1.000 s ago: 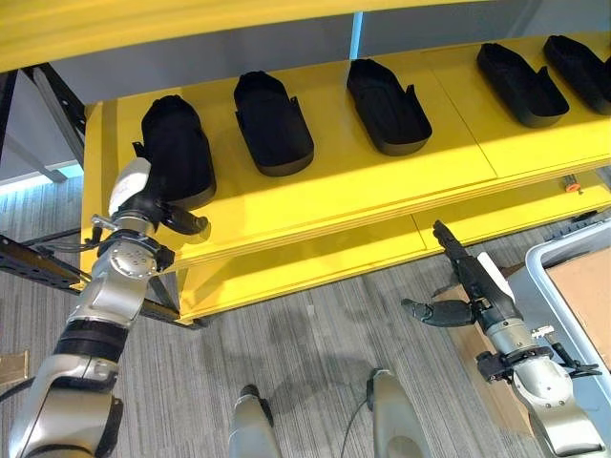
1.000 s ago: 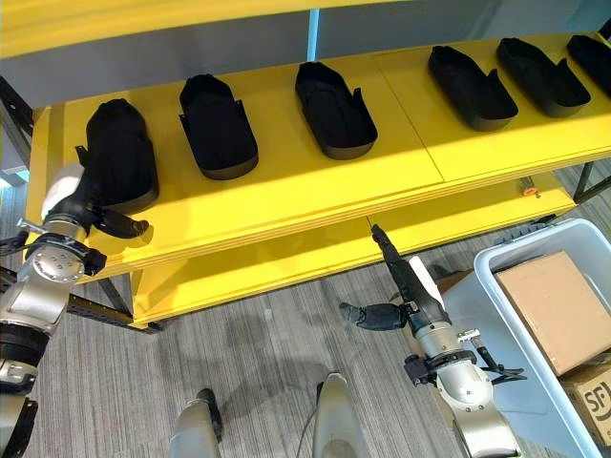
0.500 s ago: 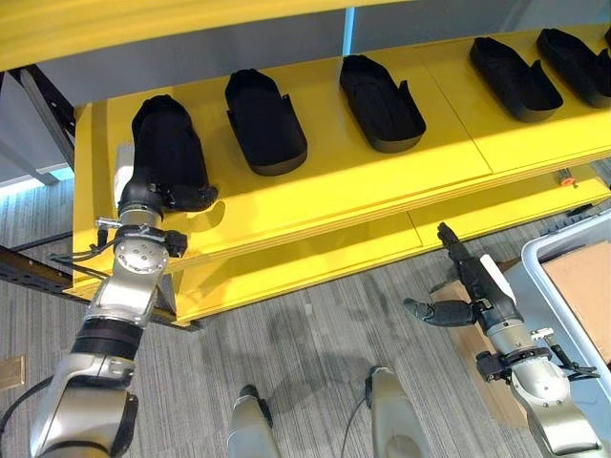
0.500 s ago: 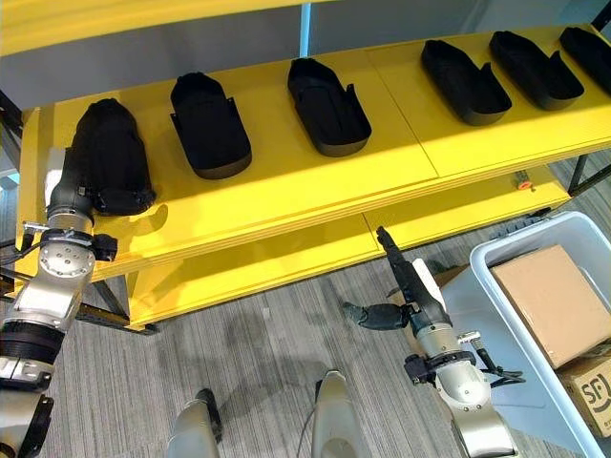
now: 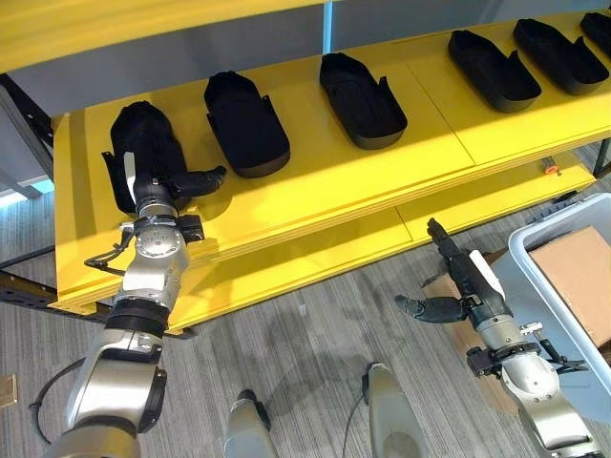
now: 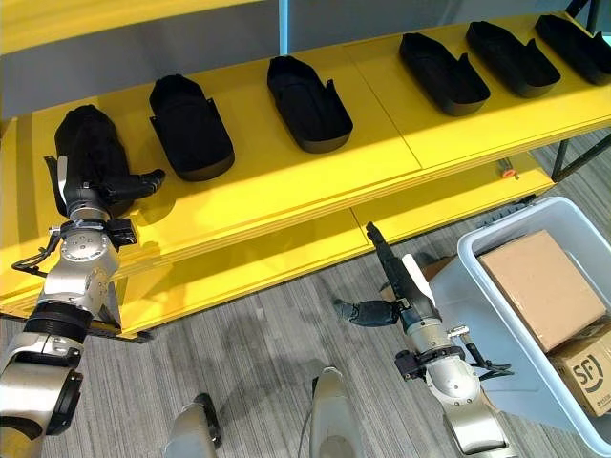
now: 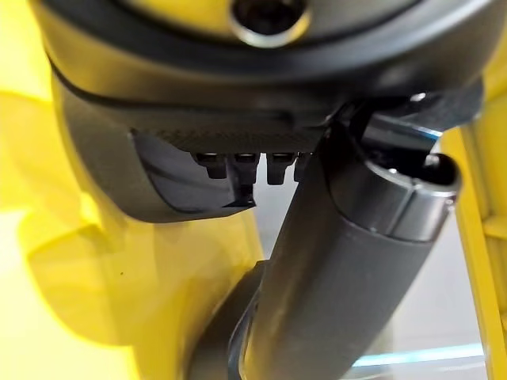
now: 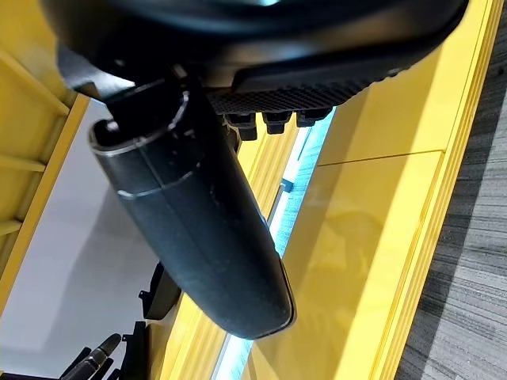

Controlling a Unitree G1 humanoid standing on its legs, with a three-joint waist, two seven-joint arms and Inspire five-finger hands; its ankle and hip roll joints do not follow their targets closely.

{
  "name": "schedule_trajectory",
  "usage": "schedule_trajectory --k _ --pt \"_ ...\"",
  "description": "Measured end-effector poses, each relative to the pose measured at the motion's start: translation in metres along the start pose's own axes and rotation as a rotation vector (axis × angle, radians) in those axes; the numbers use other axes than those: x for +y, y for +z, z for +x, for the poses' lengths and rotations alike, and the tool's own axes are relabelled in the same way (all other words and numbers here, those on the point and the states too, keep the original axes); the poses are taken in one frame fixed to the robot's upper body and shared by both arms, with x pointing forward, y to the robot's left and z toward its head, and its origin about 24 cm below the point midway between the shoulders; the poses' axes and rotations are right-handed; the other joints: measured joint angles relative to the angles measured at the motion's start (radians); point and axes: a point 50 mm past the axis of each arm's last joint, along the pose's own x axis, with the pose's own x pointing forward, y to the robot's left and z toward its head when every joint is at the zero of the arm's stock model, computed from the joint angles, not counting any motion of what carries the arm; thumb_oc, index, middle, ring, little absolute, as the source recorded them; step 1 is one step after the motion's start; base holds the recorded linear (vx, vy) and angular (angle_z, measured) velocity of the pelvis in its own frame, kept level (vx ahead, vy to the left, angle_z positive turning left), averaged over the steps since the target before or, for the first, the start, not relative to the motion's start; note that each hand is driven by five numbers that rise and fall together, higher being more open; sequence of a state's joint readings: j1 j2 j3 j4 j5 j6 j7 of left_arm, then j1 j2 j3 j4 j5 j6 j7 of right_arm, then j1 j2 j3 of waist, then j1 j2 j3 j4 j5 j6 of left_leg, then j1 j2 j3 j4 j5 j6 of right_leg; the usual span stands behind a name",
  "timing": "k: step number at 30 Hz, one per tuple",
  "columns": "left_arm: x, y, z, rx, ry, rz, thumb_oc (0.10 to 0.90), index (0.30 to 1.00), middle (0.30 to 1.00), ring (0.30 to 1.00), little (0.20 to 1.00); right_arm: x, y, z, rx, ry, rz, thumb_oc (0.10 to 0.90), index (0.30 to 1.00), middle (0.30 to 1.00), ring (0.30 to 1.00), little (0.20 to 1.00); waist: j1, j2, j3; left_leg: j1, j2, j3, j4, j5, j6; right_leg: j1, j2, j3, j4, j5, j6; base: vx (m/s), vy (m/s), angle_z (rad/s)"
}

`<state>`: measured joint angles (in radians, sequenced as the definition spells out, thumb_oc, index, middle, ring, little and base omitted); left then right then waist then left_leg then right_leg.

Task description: Move parts from the plastic box to the shelf.

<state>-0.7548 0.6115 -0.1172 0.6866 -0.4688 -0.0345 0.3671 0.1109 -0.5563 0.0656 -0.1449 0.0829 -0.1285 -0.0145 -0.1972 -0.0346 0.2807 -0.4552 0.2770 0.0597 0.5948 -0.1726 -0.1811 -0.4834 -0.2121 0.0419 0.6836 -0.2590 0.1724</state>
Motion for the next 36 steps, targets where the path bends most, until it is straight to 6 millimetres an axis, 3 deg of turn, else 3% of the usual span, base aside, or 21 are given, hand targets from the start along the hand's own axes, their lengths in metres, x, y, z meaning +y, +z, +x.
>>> schedule_trajectory --k 11,24,36 --pt "0.007 -0.001 0.002 0.026 0.047 -0.087 0.900 1.000 1.000 1.000 1.000 0.000 0.000 0.000 -0.001 -0.006 0.000 0.900 1.000 1.000 1.000 1.000 0.002 0.000 0.000 -0.022 0.001 0.004 0.013 -0.007 0.002 -0.022 0.000 0.007 0.005 0.000 0.000 0.00 0.000 0.00" --pt "0.038 -0.001 0.007 0.044 0.217 -0.268 0.900 1.000 1.000 1.000 1.000 -0.001 0.000 -0.002 -0.003 -0.018 0.000 0.900 1.000 1.000 1.000 1.000 0.006 -0.007 0.004 -0.058 0.003 -0.005 0.044 -0.020 0.004 -0.042 0.001 0.004 0.011 0.000 0.001 0.00 0.002 0.01" --pt "0.044 -0.003 0.006 0.050 0.247 -0.354 0.900 1.000 1.000 1.000 1.000 -0.001 0.000 -0.002 -0.007 -0.020 0.001 0.900 1.000 1.000 1.000 1.000 0.006 -0.012 0.006 -0.064 0.003 -0.008 0.049 -0.020 0.004 -0.047 0.002 0.004 0.016 0.000 0.001 0.00 0.000 0.00"
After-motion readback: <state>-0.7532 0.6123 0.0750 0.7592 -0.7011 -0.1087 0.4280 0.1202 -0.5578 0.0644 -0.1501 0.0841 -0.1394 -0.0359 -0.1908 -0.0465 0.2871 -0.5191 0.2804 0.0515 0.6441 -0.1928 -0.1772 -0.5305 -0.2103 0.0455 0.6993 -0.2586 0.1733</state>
